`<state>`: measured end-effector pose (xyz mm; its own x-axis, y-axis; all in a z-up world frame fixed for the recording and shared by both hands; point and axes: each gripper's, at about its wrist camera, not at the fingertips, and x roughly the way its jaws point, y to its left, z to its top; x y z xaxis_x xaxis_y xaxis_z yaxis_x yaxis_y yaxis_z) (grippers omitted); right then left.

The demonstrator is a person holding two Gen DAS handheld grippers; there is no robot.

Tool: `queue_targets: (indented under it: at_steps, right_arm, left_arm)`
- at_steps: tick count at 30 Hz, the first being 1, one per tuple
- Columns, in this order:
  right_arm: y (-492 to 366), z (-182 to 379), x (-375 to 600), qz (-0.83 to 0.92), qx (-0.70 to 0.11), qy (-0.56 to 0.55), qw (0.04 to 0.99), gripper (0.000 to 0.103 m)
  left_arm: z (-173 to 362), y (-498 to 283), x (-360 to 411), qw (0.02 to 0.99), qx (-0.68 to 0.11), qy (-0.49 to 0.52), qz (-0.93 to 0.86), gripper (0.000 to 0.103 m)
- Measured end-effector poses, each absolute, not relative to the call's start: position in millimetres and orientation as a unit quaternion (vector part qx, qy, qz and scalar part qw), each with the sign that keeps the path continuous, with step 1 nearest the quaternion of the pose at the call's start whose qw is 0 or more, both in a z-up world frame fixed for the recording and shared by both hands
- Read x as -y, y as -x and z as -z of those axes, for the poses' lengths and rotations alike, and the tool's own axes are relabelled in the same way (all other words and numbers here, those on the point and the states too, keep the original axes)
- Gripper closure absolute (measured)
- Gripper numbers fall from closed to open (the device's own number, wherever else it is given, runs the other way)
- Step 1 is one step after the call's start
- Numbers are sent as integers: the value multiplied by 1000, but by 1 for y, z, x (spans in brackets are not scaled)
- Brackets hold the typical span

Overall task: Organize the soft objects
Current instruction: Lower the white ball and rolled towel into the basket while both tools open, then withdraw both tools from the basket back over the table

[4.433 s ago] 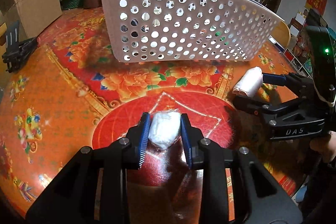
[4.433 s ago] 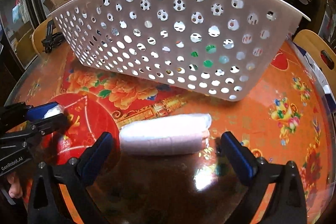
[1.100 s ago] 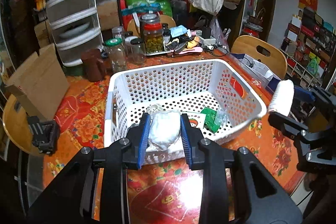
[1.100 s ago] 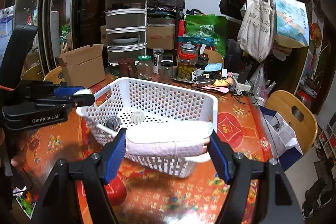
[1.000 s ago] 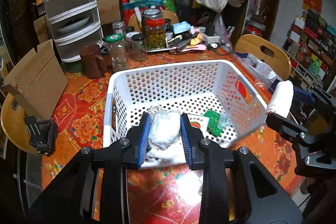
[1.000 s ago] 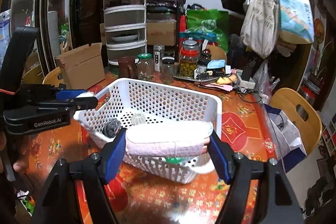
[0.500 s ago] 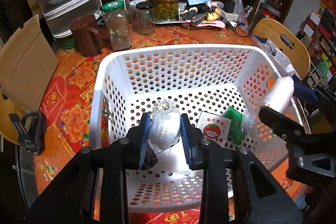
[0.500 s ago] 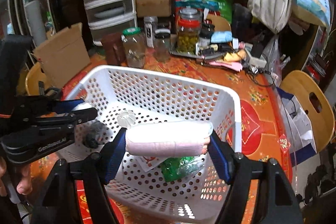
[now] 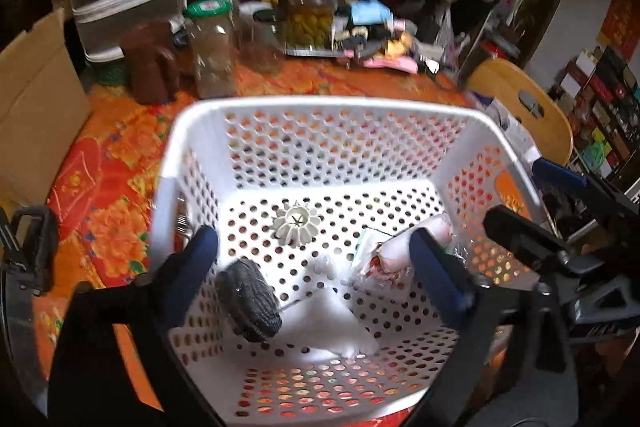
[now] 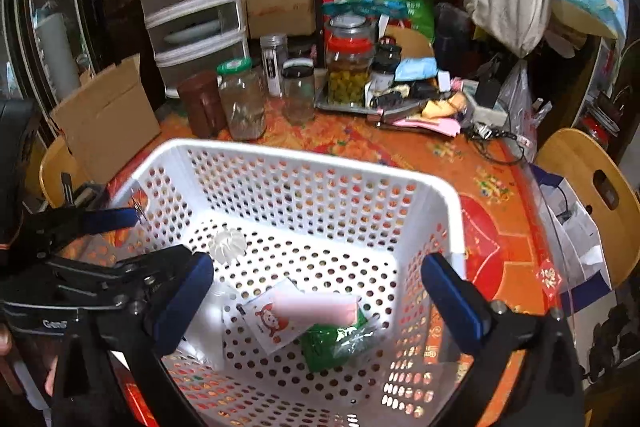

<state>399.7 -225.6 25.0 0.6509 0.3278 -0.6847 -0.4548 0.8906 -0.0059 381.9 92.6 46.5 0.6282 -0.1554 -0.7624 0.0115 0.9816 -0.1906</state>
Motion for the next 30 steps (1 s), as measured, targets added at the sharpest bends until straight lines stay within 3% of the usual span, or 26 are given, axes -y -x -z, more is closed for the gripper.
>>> queue_targets:
  at_steps: [5,15,24,30]
  right_arm:
    - [-382,-34,240,-218,-346,84,909,0]
    - [-311,-33,310,-189,-318,16,929,0]
    - [-196,-21,347,-173,-276,10,945,0]
    - [-108,-43,348,-163,-223,35,960,0]
  left_arm:
    - [-60,-357,-103,909,-401,98,51,0]
    - [-83,-251,-97,947,-320,19,17,0]
    - [-89,-130,-87,954,-299,6,-10,0]
    - [-107,-52,-65,957,-291,12,4,0]
